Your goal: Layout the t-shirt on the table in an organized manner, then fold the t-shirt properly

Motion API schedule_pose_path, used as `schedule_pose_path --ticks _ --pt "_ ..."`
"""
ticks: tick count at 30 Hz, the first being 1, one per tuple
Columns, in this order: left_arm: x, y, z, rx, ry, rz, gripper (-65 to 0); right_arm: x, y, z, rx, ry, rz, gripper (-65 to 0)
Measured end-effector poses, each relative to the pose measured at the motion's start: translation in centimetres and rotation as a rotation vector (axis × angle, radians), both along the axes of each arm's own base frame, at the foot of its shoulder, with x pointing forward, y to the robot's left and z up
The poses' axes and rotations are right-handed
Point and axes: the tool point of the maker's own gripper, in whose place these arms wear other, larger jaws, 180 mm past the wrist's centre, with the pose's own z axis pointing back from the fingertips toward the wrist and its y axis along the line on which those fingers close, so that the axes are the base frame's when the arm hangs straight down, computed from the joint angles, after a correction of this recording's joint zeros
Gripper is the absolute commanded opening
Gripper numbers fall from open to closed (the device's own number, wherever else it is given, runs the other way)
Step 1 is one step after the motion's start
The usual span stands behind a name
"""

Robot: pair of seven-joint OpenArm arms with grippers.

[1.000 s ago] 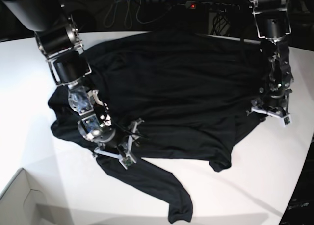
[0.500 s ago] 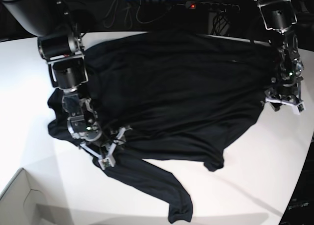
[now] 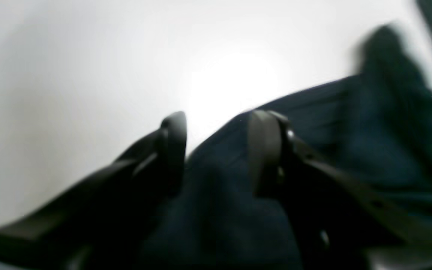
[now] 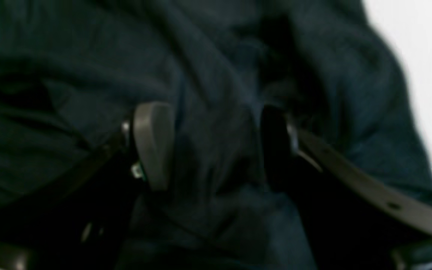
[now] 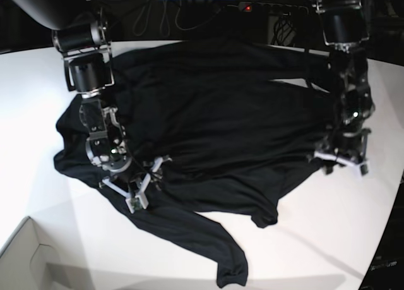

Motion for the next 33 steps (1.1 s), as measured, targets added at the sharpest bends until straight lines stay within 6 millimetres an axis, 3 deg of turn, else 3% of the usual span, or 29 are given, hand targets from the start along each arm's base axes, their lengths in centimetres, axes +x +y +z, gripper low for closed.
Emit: schedule_pose_path --ticks 3,6,13,16,20,27,30,33 --pt "0.5 -1.3 -2.2 -0.020 0.070 -0.030 -38.4 -0.3 0.1 -0.1 -0.005 0.016 0.001 -28.3" --pt "0.4 -0.8 -4.5 -0.031 0.136 -0.011 -38.4 -1.0 0.0 -0.9 -0.014 0.044 0.001 -28.3" --pt "2.4 -0.4 -5.4 -0.036 0.144 0.004 -38.8 -0.7 -0.2 -0.6 -0.017 0.035 0.000 -28.3" --pt "2.6 -1.3 -5.5 0.001 0.151 -0.042 -42.3 -0.9 -0.3 -0.8 -0.019 0.042 0.000 -28.3" --pt "2.7 -1.3 -5.6 0.015 0.164 -0.066 -65.0 -0.8 -0.2 -0.7 -0.018 0.036 0.000 -28.3" --pt "1.1 -0.2 -5.2 0.005 0.169 -0.053 -65.0 -0.9 -0.3 -0.8 -0.023 0.042 0.000 -28.3" --pt "-1.0 1.9 -4.4 0.010 0.157 0.003 -65.0 -0.9 -0.3 -0.8 -0.023 0.040 0.000 -28.3" --pt "-1.4 3.8 -2.2 0.025 0.097 0.055 -65.0 -0.8 -0.2 -0.8 -0.020 0.040 0.000 -28.3"
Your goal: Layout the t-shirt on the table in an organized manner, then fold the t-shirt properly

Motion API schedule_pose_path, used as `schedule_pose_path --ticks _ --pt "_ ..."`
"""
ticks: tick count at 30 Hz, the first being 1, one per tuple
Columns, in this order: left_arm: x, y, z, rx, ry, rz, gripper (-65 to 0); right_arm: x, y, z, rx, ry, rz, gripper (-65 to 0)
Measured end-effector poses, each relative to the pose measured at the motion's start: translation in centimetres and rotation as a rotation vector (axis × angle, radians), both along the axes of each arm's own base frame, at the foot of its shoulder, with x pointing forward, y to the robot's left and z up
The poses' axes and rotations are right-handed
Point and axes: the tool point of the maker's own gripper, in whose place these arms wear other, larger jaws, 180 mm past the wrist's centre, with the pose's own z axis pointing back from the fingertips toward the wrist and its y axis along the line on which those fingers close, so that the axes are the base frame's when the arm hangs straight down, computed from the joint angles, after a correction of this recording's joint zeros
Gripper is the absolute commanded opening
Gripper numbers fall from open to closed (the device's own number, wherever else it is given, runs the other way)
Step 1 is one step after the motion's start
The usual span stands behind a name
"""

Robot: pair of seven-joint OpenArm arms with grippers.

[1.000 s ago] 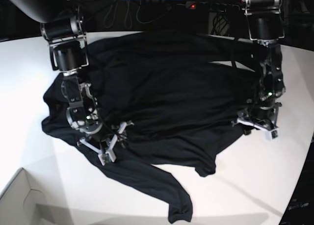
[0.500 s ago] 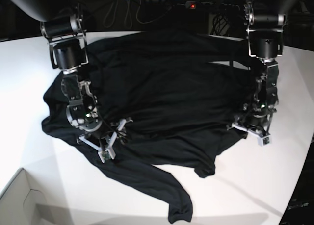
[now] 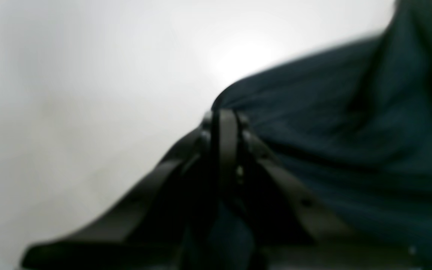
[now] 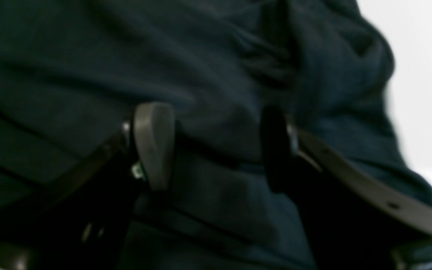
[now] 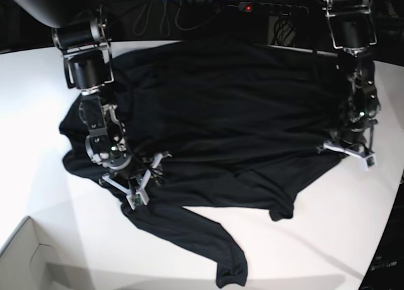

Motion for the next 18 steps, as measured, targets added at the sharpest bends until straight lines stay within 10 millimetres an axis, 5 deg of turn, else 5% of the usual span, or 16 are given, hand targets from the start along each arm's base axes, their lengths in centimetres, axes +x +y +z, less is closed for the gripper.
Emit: schedule_pose_path --ticks 3,8,13,18 --pt "0.1 0.9 1.7 0.010 -0.057 0.020 -65.0 0.0 -0.2 0.0 -0.002 0.001 -0.003 -28.3" --pt "-2.2 1.3 1.1 -0.021 -0.049 0.077 -65.0 0.0 -0.2 -0.1 -0.004 0.002 -0.003 -28.3" --pt "-1.6 1.9 2.7 -0.030 -0.115 0.115 -65.0 -0.1 -0.3 -0.2 -0.004 0.004 -0.003 -28.3" --pt "-1.8 1.9 2.3 -0.032 -0.100 0.113 -63.8 -0.2 -0.2 -0.2 -0.003 0.004 -0.002 -28.3"
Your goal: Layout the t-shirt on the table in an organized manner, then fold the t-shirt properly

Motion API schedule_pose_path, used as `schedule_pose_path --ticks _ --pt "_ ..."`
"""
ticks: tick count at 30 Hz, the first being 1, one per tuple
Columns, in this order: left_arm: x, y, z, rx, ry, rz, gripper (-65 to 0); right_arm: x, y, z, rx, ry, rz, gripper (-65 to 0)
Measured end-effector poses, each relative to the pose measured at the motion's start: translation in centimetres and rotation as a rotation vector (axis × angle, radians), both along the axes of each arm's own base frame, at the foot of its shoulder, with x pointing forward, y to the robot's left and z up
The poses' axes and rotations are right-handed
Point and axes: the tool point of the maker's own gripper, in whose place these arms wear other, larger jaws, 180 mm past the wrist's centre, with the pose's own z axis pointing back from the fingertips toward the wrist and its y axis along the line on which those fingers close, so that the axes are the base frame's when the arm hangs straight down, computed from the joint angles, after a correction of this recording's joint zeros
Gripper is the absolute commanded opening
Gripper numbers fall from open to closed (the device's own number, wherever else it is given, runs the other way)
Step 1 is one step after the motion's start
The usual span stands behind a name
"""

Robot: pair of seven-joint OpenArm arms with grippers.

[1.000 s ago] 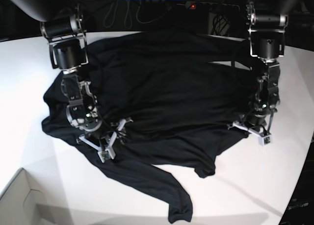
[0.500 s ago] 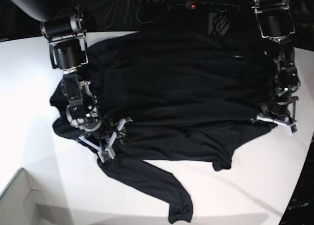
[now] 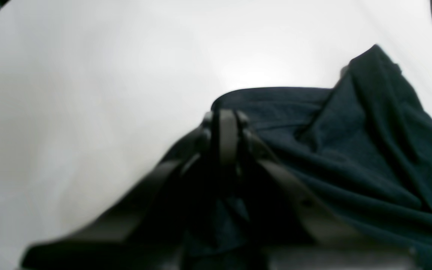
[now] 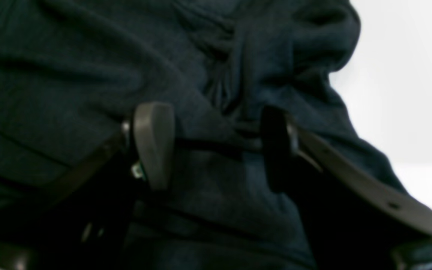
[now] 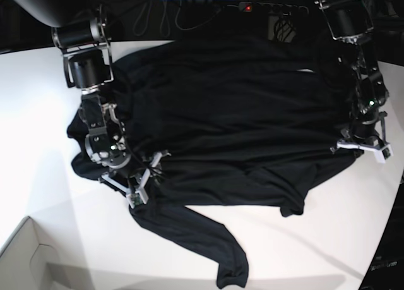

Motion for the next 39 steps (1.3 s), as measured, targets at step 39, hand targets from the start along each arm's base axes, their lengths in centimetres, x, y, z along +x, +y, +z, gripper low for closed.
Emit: schedule_pose_path --ticks 39 --pt "6.4 -3.7 -3.5 0.022 0.130 -0.118 -36.6 0.0 0.1 0.0 0.002 0.001 0.001 -28.3"
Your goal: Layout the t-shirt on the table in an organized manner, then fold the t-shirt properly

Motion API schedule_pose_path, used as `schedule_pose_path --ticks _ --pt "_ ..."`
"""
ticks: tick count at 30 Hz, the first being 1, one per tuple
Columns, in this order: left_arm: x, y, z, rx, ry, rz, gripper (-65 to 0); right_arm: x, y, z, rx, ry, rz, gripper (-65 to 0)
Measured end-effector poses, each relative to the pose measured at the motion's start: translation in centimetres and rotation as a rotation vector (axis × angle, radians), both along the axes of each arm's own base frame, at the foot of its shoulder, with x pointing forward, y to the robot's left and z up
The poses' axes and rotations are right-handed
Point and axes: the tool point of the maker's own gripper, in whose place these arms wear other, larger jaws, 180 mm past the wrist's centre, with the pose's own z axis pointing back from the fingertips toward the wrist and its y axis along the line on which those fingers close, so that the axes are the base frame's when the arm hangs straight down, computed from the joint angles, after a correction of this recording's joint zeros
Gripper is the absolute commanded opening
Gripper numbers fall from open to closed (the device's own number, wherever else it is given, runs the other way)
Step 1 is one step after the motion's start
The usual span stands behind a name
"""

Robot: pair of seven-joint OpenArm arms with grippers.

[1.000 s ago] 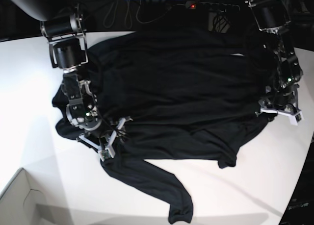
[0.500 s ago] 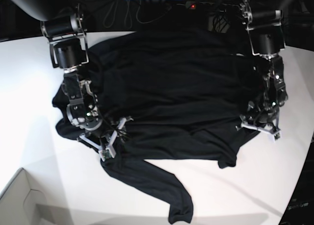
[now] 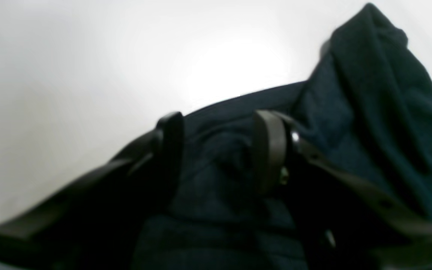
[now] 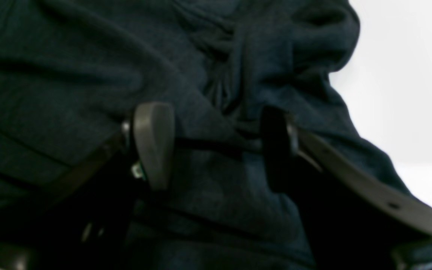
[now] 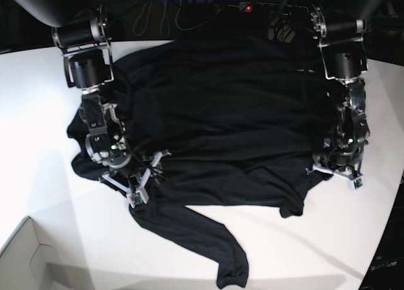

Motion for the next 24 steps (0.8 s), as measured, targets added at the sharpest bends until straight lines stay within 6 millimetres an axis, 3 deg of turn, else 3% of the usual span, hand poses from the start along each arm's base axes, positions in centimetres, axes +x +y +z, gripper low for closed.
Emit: schedule_pose_path --ticks 6,11,19,21,24 --pt "0.1 0.1 0.0 0.012 0.002 -0.003 -36.6 0.0 0.0 0.0 0.000 0.000 0.000 -28.3" --pt "-0.3 0.6 -1.6 0.020 -0.004 0.020 -36.6 0.0 0.0 0.0 -0.001 0.002 0.000 -28.3" --pt "0.2 0.9 -2.1 0.014 0.005 0.034 -37.7 0.0 0.0 0.0 0.000 0.000 0.000 -28.3" --pt "0.3 1.1 -2.2 0.018 0.006 0.037 -44.1 0.0 0.0 0.0 0.000 0.001 0.000 -28.3" --pt "0.0 1.6 -2.5 0.025 0.010 0.045 -63.1 0.0 0.0 0.0 0.000 0.000 0.000 -28.3"
